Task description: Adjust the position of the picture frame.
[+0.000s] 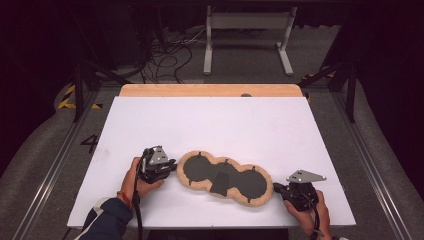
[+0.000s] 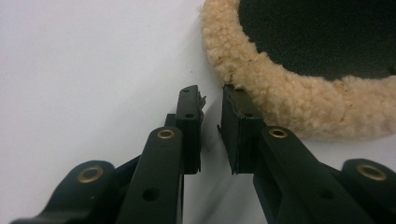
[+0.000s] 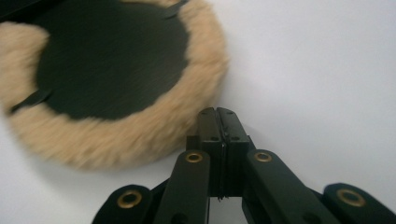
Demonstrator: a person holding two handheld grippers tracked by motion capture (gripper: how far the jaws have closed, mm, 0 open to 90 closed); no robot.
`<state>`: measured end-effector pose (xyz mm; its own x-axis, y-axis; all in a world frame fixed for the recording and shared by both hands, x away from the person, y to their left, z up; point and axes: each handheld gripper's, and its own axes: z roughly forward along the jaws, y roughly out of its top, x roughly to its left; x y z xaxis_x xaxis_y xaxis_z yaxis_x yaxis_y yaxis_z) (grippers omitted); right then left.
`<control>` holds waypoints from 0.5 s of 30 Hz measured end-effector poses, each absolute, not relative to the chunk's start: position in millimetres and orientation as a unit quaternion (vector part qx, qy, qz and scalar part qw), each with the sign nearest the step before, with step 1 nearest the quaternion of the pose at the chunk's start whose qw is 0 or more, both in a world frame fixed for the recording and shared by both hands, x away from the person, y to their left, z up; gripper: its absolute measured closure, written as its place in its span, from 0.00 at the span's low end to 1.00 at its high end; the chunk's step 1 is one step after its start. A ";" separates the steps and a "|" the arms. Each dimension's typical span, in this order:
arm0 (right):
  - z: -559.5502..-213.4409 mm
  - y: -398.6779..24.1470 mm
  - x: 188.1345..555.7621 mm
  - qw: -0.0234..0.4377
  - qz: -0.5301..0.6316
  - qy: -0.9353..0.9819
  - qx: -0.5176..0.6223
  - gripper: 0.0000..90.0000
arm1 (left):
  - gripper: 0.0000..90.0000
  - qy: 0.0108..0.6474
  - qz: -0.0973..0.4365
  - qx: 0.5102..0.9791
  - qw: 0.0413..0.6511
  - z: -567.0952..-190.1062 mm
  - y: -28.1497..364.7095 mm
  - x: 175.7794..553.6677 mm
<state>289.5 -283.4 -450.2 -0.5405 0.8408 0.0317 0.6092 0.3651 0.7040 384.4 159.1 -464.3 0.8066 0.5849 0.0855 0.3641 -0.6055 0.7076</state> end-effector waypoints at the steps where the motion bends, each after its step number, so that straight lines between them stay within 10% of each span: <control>1: -448.7 -282.3 284.2 0.170 0.334 0.816 0.439 1.00 | 0.86 0.270 0.157 0.882 0.353 -464.3 159.0 384.3; 15: -450.0 -270.3 274.3 0.182 0.321 0.829 0.421 1.00 | 0.85 0.278 0.150 0.880 0.356 -464.5 161.3 385.3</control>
